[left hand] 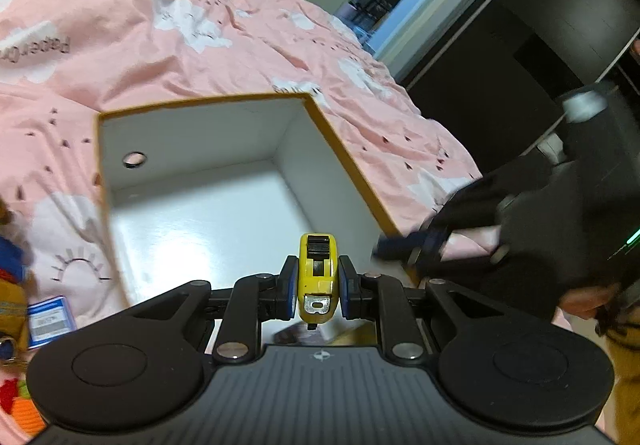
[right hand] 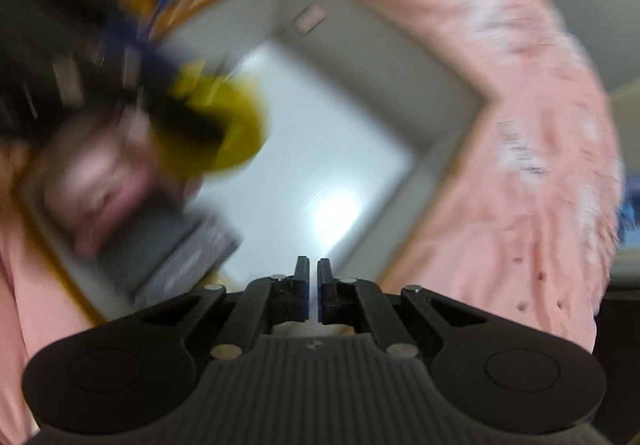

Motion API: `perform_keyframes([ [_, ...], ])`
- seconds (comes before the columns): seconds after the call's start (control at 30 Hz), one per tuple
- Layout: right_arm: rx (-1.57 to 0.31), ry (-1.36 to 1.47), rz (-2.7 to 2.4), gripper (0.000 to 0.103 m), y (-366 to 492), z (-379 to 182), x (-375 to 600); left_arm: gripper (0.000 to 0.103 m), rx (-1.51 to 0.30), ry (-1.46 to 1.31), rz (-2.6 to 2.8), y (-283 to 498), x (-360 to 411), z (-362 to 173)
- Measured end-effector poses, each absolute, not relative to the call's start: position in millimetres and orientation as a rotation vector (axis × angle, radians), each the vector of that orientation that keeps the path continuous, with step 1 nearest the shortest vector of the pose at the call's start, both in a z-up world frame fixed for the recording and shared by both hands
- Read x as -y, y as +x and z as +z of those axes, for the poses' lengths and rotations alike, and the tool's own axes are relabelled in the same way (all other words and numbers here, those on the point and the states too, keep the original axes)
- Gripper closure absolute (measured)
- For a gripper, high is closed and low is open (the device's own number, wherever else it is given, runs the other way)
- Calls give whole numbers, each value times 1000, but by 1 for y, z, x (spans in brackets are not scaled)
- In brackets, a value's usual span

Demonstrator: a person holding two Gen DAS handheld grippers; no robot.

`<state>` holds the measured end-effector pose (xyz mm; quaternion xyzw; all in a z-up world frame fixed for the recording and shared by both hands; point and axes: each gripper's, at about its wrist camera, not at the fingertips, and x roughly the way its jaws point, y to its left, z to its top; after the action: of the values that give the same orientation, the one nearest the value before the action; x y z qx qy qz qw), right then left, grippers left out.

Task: Organize objects
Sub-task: 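Push the gold box against the grey boxes and open the right gripper, then lower the yellow tape measure into the box with the left gripper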

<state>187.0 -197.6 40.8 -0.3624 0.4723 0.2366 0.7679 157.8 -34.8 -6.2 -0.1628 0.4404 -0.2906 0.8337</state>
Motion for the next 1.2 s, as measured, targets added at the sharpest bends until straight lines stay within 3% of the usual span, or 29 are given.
perform_keyframes([
  [0.13, -930, -518, 365, 98, 187, 66, 232, 81, -968, -331, -641, 168, 61, -17],
  [0.43, -831, -76, 197, 94, 172, 34, 281, 81, -1126, -533, -572, 191, 95, -74],
  [0.63, -819, -63, 170, 94, 173, 13, 284, 81, -1206, -657, -504, 203, 107, -97],
  [0.97, -814, -78, 170, 94, 170, 4, 288, 80, -1325, -513, -459, 210, 124, -97],
  [1.07, -805, -89, 172, 94, 168, 5, 288, 77, -1354, -455, -445, 213, 128, -93],
  [1.13, -795, -99, 168, 94, 166, 7, 287, 66, -1356, -390, -420, 212, 130, -87],
  [1.2, -785, -106, 165, 94, 164, 9, 287, 64, -1357, -341, -425, 210, 132, -83],
])
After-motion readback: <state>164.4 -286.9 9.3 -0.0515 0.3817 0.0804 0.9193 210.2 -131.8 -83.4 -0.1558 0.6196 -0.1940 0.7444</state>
